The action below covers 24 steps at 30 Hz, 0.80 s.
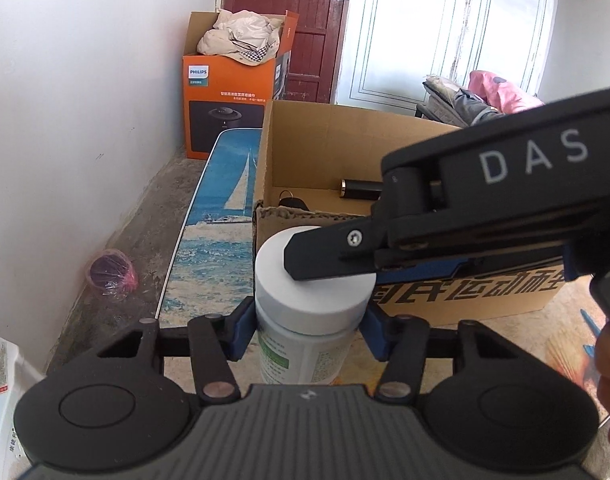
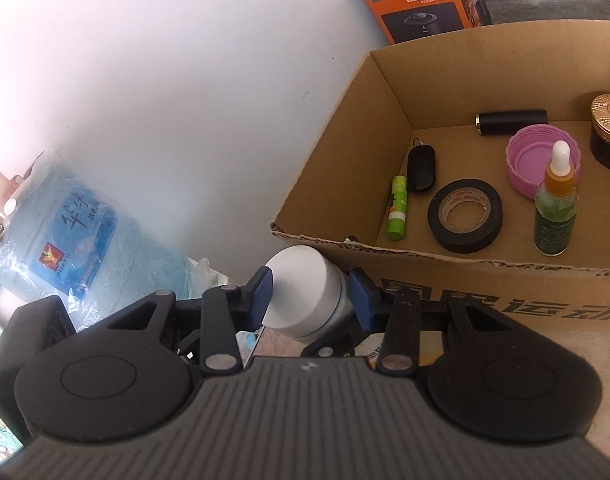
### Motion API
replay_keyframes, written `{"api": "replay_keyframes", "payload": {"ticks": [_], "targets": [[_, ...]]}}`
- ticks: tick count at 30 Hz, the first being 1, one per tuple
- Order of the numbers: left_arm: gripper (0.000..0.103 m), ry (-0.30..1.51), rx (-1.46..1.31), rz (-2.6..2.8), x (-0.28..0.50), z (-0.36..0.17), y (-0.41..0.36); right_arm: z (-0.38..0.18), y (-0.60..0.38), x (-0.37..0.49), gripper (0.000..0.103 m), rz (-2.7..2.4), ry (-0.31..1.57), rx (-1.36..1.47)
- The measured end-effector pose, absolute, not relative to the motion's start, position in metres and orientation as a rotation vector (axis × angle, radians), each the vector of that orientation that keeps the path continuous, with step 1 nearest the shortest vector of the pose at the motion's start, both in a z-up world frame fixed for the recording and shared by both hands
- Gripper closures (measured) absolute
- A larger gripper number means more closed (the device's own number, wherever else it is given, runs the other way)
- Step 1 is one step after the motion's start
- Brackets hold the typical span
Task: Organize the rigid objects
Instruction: 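Grasp the white pill bottle around its body with the right gripper, then carry the white pill bottle into the box and open the right gripper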
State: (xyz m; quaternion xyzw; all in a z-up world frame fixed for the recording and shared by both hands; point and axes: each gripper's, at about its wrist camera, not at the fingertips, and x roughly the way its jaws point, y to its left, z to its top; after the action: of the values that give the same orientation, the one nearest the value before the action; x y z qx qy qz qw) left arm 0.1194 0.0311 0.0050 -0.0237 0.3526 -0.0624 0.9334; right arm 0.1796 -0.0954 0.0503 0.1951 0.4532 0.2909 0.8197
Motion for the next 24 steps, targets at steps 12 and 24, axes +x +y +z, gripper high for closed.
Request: {"api": "replay_keyframes", "payload": {"ticks": [12,24], "targets": [[0.049,0.706,-0.073,-0.091,0.103,0.018,0.031,0.060,-0.098,0.166,0.066,0.640,0.953,0.425],[0.049,0.522,-0.030,-0.037,0.055,0.088,0.029,0.128,-0.100,0.124,0.066,0.763,0.788,0.421]]}}
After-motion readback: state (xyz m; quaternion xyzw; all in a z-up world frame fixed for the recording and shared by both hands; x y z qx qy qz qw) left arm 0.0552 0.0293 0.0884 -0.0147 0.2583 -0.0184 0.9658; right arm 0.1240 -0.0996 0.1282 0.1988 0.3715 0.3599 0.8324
